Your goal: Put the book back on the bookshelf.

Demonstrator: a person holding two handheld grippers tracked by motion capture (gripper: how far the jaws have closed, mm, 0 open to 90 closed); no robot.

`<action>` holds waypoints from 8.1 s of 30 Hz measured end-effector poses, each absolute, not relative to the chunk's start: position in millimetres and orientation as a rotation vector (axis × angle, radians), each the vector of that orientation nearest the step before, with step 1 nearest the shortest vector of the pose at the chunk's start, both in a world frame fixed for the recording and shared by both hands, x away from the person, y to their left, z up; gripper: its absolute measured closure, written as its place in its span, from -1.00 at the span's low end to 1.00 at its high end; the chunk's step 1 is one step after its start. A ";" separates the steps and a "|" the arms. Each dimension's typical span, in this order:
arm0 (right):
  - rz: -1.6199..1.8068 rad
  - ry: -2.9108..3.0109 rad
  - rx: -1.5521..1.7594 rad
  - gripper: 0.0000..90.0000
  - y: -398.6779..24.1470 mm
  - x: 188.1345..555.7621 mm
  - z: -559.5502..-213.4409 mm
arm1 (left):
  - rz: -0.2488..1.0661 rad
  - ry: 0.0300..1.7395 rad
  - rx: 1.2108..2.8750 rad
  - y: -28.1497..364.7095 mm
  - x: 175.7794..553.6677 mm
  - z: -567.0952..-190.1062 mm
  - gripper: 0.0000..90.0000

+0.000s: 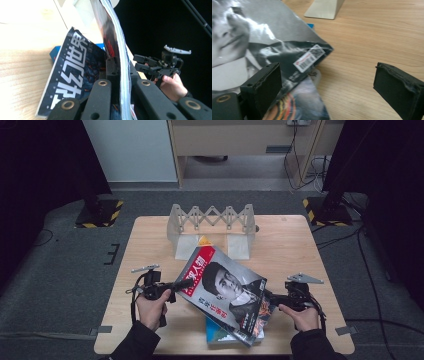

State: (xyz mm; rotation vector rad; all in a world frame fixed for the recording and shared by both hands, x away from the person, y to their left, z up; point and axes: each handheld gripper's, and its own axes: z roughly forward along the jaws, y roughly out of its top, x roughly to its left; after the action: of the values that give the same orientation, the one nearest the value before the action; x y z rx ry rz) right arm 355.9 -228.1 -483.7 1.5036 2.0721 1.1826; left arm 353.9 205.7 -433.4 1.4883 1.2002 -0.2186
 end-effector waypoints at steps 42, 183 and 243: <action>0.896 2.032 1.562 -0.81 -286.1 375.4 -510.6 | 0.020 1.113 1.219 247.1 381.0 -317.5 0.91; 0.847 2.119 1.531 -0.77 -283.6 381.0 -517.0 | 0.700 1.381 1.548 229.2 469.5 -297.6 0.92; 0.898 2.078 1.531 -0.79 -285.6 379.8 -509.1 | 0.726 1.231 1.507 235.6 436.6 -323.9 0.11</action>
State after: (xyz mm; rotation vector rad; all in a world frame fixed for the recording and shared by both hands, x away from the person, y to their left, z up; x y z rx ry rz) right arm 379.8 -285.6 -509.1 1.5309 2.0780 0.8978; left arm 436.6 235.6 -323.9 1.5073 1.2305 0.7256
